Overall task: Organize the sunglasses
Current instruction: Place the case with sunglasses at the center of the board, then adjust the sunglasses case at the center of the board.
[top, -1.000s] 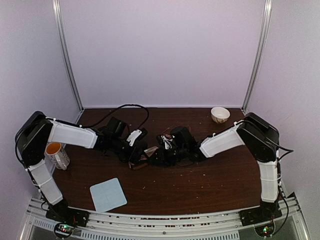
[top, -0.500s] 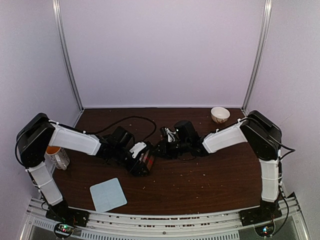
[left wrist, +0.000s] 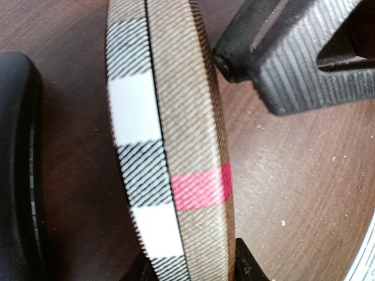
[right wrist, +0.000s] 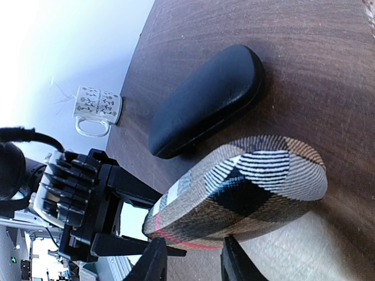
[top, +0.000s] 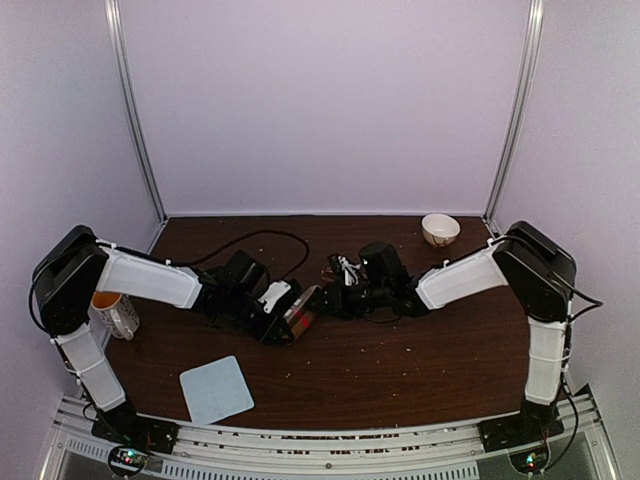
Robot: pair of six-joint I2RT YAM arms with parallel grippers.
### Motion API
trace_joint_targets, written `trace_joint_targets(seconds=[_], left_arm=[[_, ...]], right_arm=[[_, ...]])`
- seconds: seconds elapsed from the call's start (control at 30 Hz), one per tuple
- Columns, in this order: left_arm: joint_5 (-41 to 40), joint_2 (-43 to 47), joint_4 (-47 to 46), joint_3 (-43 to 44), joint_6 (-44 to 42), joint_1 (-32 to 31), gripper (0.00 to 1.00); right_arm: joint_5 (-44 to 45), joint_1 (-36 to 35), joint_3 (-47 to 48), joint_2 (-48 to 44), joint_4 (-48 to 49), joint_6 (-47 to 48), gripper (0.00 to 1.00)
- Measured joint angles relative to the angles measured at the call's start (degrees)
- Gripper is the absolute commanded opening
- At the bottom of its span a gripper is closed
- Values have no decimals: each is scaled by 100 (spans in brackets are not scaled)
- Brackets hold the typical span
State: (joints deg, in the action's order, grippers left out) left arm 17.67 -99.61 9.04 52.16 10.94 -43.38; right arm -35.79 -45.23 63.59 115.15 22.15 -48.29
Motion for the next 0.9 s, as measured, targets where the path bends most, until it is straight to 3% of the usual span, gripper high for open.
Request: trace_joint_targets(seconds=[0.07, 0.17, 0.53, 0.9], left_arm=[[101, 0, 2, 0, 11, -28, 27], [323, 2, -2, 0, 101, -74, 43], [634, 704, -446, -330, 577, -109, 64], [-483, 2170, -284, -824, 457, -109, 85]], right_arm=[[-17, 15, -179, -146, 35, 37, 35], [-33, 37, -387, -356, 44, 90, 36], [192, 295, -863, -1410, -656, 909, 40], [1084, 321, -911, -2354, -1895, 1744, 43]])
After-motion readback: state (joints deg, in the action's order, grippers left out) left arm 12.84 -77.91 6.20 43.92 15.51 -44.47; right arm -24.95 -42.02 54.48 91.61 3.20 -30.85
